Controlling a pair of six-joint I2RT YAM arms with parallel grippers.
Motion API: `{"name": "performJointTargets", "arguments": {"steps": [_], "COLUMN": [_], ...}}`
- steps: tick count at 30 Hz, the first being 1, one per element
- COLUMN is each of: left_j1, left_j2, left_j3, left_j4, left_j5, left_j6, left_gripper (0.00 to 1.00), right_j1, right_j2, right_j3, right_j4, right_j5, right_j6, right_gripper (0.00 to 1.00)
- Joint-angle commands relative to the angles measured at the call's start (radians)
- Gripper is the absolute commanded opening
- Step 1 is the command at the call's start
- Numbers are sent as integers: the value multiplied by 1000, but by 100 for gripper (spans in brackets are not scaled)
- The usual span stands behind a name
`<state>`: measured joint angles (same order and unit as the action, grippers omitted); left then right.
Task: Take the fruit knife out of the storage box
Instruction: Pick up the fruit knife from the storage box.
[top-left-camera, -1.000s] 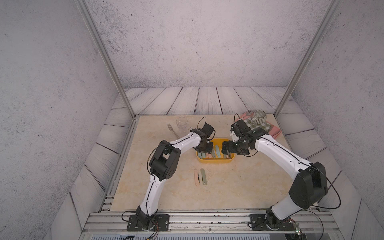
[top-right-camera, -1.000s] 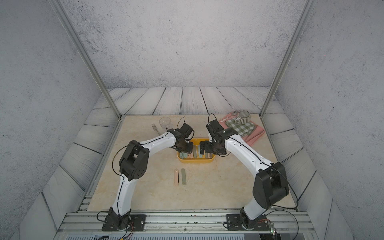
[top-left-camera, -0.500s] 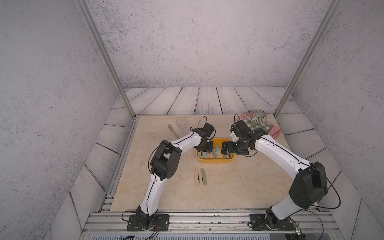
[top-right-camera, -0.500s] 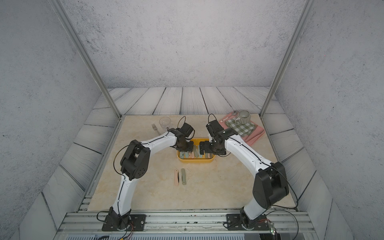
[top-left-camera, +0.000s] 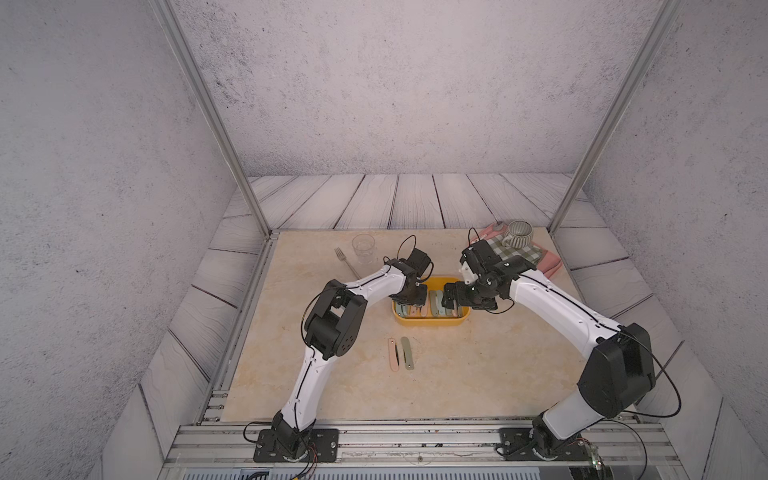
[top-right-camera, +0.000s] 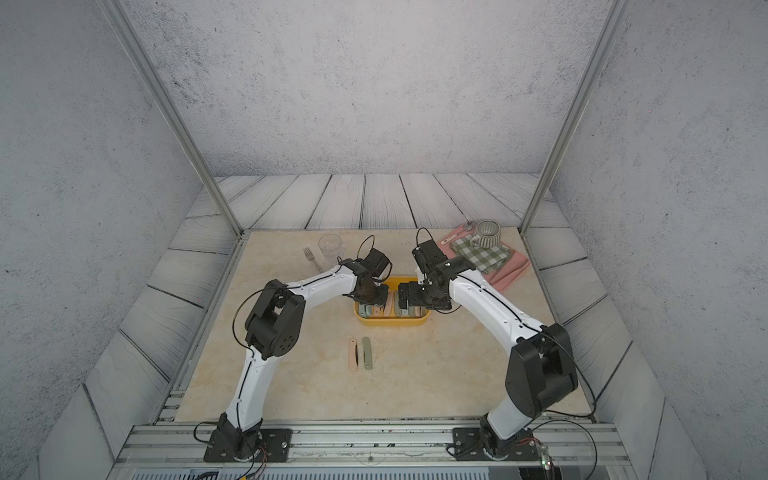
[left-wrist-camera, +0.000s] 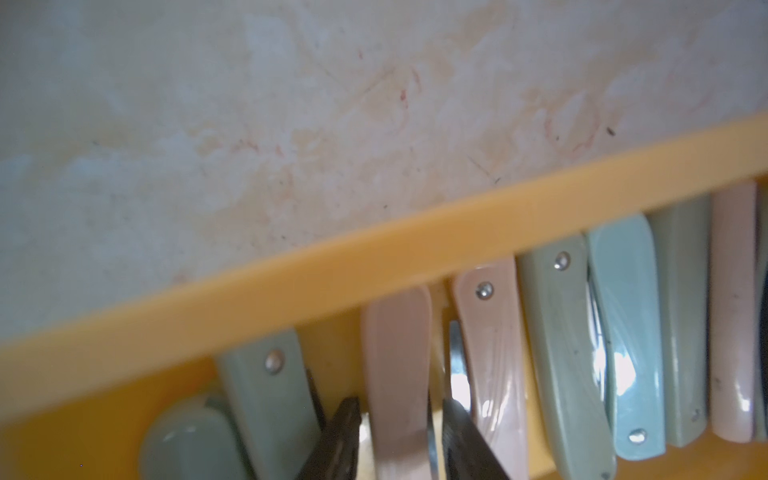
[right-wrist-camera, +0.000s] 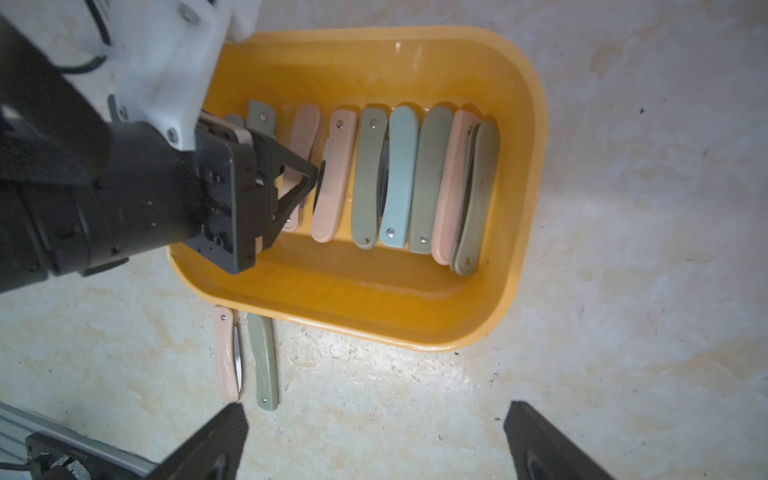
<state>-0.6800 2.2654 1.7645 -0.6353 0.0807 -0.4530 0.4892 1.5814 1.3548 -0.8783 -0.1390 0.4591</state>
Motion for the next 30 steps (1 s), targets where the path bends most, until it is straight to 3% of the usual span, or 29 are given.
{"name": "performJointTargets", "arguments": {"steps": [1,11,30], "left_j1": [-1,-4,-4], "left_j2": [44,14,-115], "left_j3": [-43,-48,-54], "left_j4": [-83,-58,6], "left_j5": [-21,-15,19], "left_j6": [-1,-1,-5], "left_gripper": [36,12,7], "right_j1": [-4,-4,-4], "right_j2": [-23,-27,-31], "right_j3": [-12,-18,-6], "right_j4": [-7,1,2], "right_j5": [-9,-13,1], "right_j6": [-5,-5,-14], "right_gripper": [99,99,99]}}
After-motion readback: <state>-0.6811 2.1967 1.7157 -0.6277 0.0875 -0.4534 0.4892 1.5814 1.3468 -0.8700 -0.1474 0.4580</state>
